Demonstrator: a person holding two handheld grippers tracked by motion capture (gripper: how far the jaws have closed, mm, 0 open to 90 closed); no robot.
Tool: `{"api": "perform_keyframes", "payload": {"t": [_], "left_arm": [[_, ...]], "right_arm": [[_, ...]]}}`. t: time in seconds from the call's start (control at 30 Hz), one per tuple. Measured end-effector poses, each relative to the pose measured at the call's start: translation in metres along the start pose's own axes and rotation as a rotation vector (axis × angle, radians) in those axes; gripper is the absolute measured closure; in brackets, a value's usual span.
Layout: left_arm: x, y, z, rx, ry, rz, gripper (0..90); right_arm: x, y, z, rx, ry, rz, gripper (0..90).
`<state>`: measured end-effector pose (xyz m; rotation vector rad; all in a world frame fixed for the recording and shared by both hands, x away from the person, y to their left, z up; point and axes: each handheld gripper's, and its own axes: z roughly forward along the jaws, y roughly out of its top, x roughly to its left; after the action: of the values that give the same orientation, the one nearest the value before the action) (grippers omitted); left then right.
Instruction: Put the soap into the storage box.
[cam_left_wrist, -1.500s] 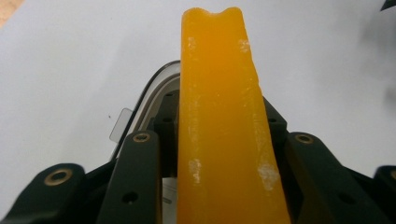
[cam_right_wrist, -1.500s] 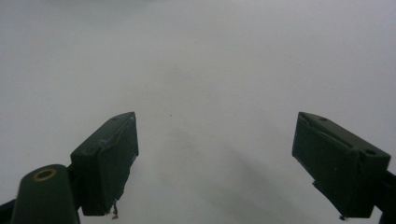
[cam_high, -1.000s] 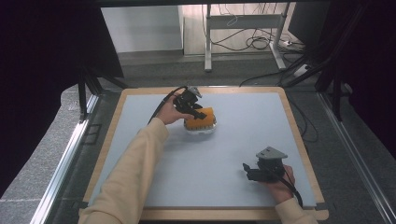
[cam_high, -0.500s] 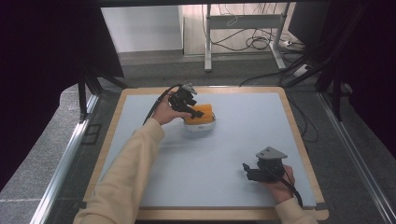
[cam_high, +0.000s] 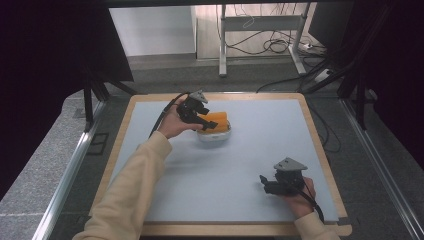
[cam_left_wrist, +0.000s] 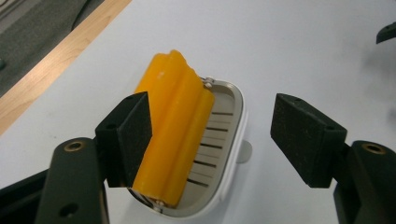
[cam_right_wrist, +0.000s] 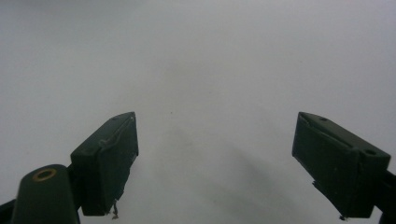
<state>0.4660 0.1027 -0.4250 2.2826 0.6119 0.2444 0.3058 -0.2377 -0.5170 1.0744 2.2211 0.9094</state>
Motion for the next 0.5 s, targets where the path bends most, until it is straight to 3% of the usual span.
{"api": "perform_keyframes", "payload": {"t": [0.23,0.43,0.5], "left_arm": [[-0.02,-0.018,-0.015,0.013,0.055,-0.016,24.9],[-0.046,-0.045,-0.035,0.026,0.073,-0.004,22.9],[-0.054,-0.055,-0.042,0.012,0.077,-0.021,22.4]], "right_arm": [[0.0,0.0,0.0,0.0,-0.001,-0.001,15.0],[0.002,0.001,-0.001,-0.006,-0.001,-0.009,15.0],[0.002,0.002,-0.001,-0.007,0.0,-0.011,15.0]]}}
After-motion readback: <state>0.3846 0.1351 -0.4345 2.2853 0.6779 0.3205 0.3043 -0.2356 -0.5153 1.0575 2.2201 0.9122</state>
